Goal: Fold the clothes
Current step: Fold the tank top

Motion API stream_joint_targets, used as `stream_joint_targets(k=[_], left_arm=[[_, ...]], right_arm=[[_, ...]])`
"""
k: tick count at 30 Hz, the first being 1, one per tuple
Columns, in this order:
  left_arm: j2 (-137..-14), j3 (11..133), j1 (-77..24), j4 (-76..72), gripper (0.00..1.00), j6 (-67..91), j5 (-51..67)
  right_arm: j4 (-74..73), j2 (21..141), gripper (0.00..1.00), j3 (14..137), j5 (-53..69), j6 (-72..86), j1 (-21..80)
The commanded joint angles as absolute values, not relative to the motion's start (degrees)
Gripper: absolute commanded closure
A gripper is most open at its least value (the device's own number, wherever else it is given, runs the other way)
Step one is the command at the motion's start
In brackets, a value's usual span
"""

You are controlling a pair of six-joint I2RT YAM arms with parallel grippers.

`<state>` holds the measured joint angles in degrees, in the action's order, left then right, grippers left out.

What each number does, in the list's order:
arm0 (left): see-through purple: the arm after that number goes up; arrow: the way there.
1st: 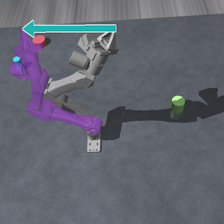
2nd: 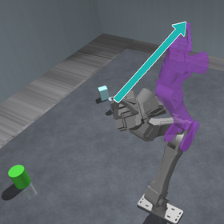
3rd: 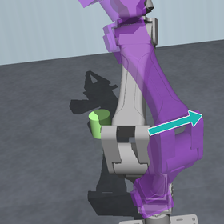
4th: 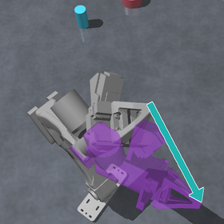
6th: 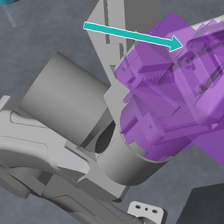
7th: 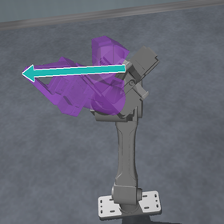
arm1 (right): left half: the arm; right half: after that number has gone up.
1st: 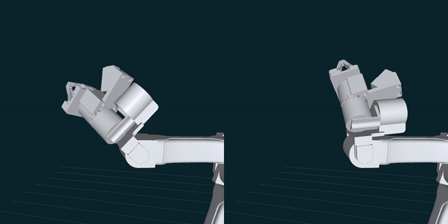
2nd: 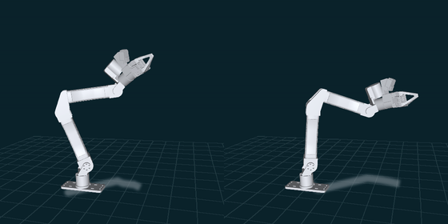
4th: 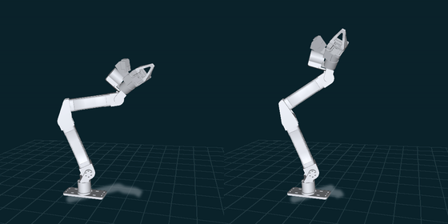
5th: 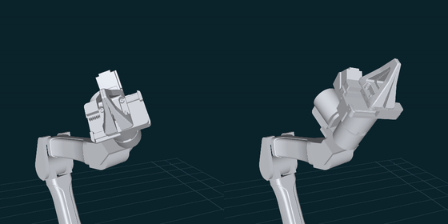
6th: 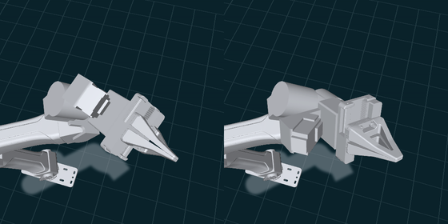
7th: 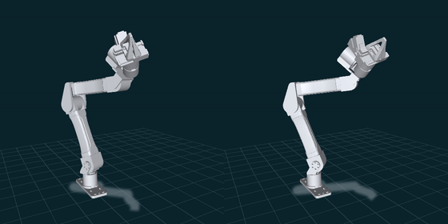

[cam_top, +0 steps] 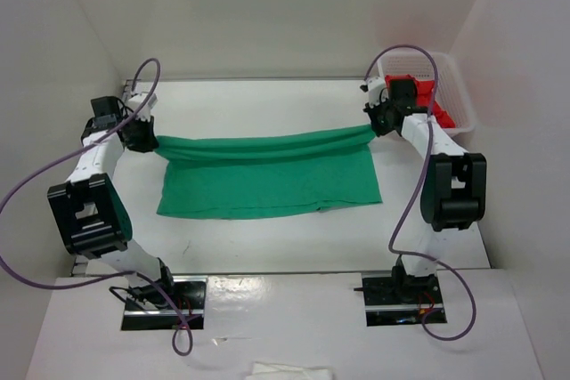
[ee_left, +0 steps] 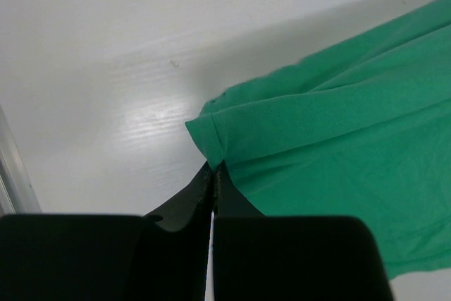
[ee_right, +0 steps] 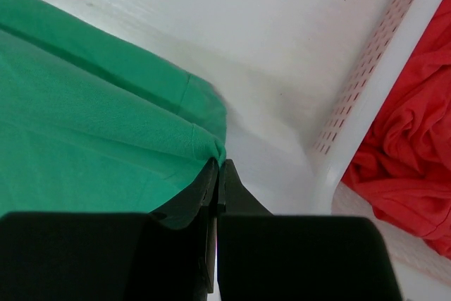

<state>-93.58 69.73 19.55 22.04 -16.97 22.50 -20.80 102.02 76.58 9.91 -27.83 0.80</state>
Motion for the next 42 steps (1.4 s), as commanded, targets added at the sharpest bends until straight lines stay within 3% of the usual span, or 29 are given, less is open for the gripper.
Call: stream_joint_targets(k=[1,19,42], left_arm=[[-88.34,68.21,21.8,23.03,1.0,-21.88,24.25],[-75.24,58.63,26.63,35.24,1.0,-37.42,24.61],[-62.23,46.76,27.16,44.91,1.0,-56.42,16.18]], right_arm=[[-20.03,96.08,1.0,73.58,8.88,-30.93,1.14],[-30.76,80.08,1.0,63.64,13.71,-40.15,-2.11],[-42.62,76.03,1.0,55.55,13.71,-51.59,-2.11]])
